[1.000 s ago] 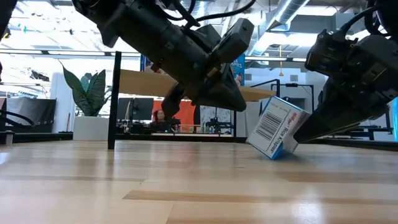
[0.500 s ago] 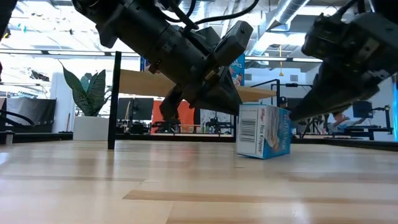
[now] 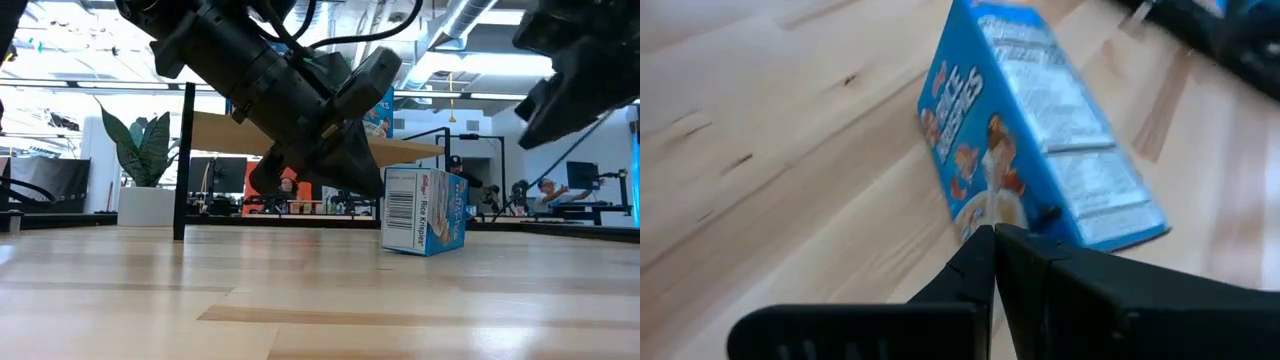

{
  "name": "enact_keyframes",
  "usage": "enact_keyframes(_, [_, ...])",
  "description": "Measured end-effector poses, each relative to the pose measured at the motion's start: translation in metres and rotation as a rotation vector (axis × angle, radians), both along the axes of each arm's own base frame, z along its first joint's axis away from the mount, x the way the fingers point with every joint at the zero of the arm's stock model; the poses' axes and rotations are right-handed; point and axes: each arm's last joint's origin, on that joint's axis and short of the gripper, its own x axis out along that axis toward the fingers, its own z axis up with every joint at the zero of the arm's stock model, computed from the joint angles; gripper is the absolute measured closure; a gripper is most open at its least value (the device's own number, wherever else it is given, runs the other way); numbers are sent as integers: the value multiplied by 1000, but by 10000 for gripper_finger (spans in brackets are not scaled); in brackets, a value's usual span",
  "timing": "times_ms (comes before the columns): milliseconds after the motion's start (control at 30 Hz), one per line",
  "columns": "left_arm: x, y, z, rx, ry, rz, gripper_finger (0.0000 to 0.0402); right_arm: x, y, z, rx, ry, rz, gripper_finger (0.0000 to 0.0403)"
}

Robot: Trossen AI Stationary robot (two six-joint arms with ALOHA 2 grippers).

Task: Stack cereal on shelf
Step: Put the light blue cereal box on the shelf and align it with the other light blue cereal boxes

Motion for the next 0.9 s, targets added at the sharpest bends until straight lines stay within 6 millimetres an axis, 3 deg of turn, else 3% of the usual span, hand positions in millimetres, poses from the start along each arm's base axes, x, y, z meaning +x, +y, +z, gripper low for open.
enact_keyframes(167, [-1,0,-2,4,27,-2,401,-23,-25,12,-154,69,36,170])
enact_keyframes(333, [-2,0,-3,4,34,-1,402,-17,-41,18,-339,10,102,79])
enact_keyframes(567, [-2,3,-4,5,43,5,401,3,-54,10,-596,42,261,59])
enact_keyframes(800, [-2,4,-4,8,53,6,401,30,-74,12,-506,135,302,62])
enact_keyframes(900, [-2,4,-5,8,56,7,401,39,-79,10,-556,161,358,63])
